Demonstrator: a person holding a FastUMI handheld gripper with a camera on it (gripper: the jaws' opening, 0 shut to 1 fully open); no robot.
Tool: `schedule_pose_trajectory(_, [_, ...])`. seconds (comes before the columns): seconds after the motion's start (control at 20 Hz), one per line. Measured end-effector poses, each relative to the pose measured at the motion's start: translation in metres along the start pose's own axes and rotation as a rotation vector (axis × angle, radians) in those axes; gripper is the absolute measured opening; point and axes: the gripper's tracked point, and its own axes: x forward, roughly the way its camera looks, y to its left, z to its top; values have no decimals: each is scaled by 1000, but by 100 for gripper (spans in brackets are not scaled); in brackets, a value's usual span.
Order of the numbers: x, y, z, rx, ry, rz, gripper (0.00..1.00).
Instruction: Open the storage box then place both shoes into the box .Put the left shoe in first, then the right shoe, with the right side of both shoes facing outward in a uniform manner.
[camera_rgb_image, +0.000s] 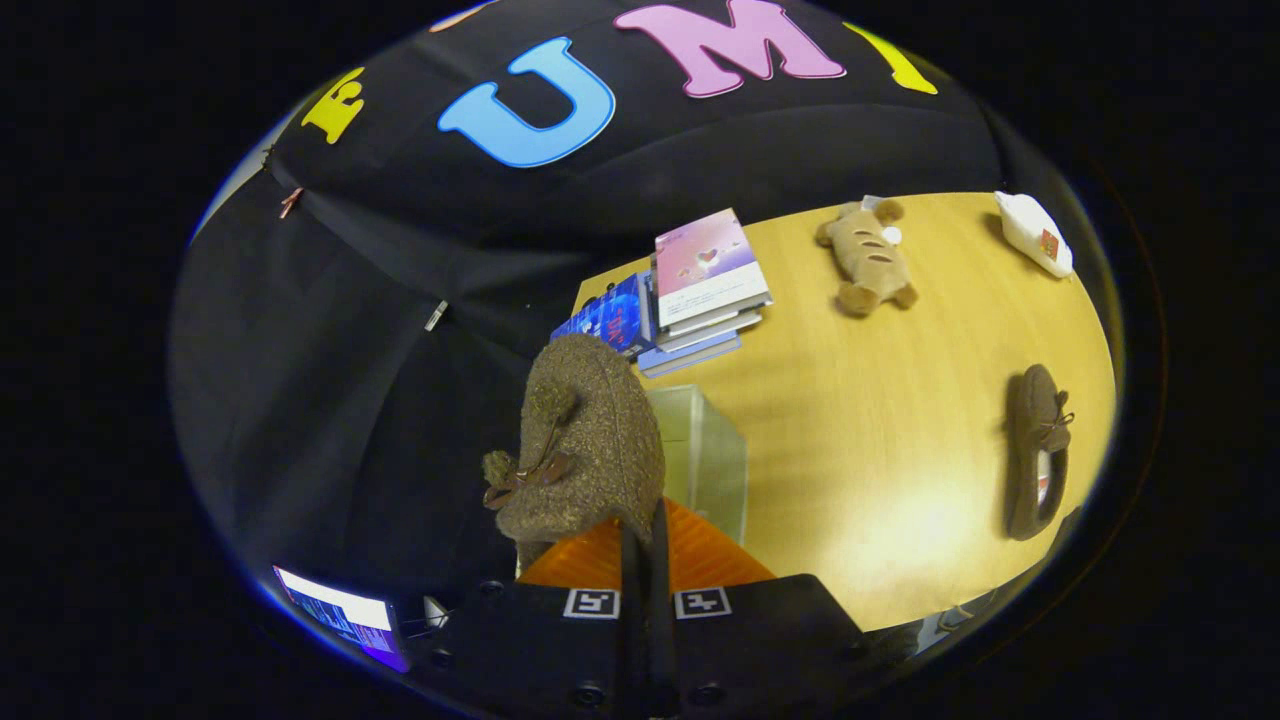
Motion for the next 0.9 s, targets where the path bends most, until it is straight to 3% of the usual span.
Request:
schedule_pose_trajectory(0.2, [48, 28, -25, 45, 55, -38, 5])
schedule_pose_trajectory(0.45, [103, 26, -62, 96, 90, -156, 5])
schedule_pose_trajectory(0.65, [136, 26, -88, 195, 127, -192, 5])
schedule_pose_trajectory(0.9, [163, 17, -95, 182, 123, -235, 5])
